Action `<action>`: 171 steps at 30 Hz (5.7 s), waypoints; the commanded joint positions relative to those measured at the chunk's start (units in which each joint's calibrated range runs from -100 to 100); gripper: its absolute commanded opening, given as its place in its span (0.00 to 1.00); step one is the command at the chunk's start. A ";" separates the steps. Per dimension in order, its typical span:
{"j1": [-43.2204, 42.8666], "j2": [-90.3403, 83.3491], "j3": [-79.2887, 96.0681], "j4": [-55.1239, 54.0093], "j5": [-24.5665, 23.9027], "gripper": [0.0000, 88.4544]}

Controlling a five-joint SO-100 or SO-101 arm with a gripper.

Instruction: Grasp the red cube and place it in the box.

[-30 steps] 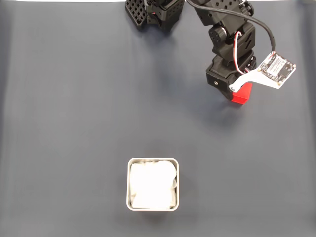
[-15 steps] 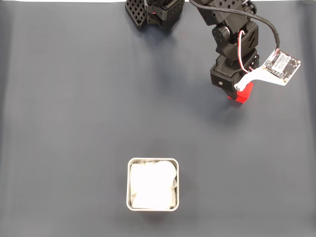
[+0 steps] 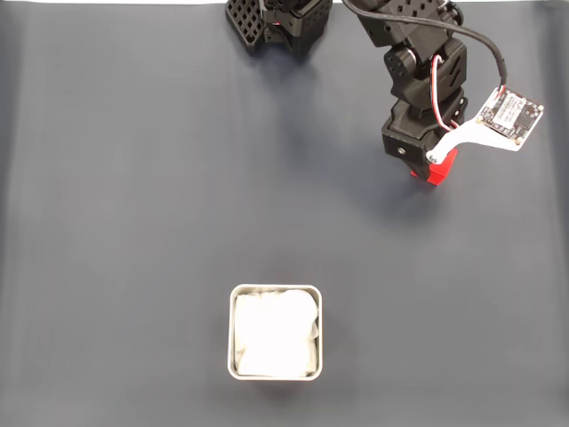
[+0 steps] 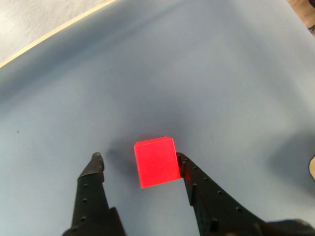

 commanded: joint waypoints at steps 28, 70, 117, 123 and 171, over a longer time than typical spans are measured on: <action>-0.03 -1.66 -2.36 -0.25 0.98 0.06; 18.65 -4.52 -27.45 14.75 -4.20 0.04; 33.92 14.37 -55.73 18.02 -6.30 0.04; 35.20 15.85 -56.19 17.70 -6.11 0.04; 37.97 19.23 -58.84 15.16 -5.67 0.05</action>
